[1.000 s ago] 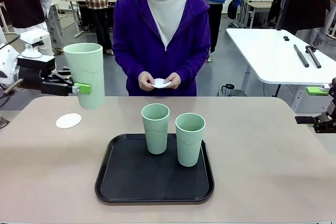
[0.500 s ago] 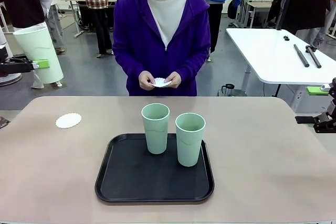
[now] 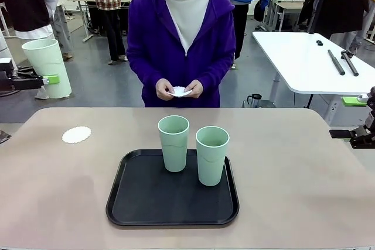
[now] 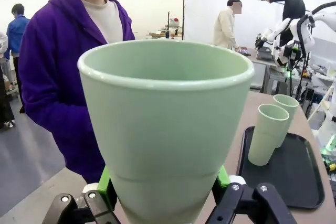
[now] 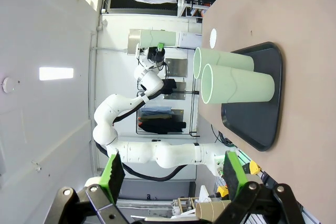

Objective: Place coasters on the table and set cups on them.
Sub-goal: Pick up one Reusable plastic cup and place it on a coaster set by the human.

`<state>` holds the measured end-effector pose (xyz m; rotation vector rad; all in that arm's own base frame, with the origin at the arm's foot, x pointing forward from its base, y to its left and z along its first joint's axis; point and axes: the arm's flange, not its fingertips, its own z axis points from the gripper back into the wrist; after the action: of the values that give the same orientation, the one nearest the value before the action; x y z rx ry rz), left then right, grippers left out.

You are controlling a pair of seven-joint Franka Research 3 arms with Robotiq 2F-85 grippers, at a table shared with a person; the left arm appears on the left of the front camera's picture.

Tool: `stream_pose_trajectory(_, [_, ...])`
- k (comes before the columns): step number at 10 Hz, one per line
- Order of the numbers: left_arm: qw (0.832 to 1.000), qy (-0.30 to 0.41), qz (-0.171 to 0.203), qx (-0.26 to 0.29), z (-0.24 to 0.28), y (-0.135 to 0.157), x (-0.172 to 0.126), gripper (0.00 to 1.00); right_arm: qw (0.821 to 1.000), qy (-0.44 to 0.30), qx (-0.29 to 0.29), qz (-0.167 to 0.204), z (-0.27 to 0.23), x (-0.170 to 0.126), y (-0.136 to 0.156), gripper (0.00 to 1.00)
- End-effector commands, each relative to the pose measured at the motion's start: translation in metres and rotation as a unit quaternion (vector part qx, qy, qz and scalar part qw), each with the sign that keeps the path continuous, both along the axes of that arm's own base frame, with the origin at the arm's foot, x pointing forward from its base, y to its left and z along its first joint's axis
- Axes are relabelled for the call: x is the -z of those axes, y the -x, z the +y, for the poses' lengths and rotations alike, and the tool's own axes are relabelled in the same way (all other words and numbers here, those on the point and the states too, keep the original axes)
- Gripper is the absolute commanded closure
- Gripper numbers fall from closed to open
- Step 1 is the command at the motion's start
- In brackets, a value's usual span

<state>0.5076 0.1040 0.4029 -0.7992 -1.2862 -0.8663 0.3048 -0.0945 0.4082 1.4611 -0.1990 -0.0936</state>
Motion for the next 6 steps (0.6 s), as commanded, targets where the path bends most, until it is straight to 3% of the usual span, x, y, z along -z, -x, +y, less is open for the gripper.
stream_pose_trajectory(1, [1.000, 0.014, 0.006, 0.005, 0.0016, 0.0013, 0.0012, 0.15, 1.000, -0.004, 0.000, -0.007, -0.0002, 0.0007, -0.0008, 0.00])
stream_pose_trajectory(6, [1.000, 0.004, 0.005, 0.001, 0.0002, 0.0006, 0.0039, 0.15, 1.000, -0.004, 0.000, -0.007, -0.0002, 0.0007, -0.0008, 0.00])
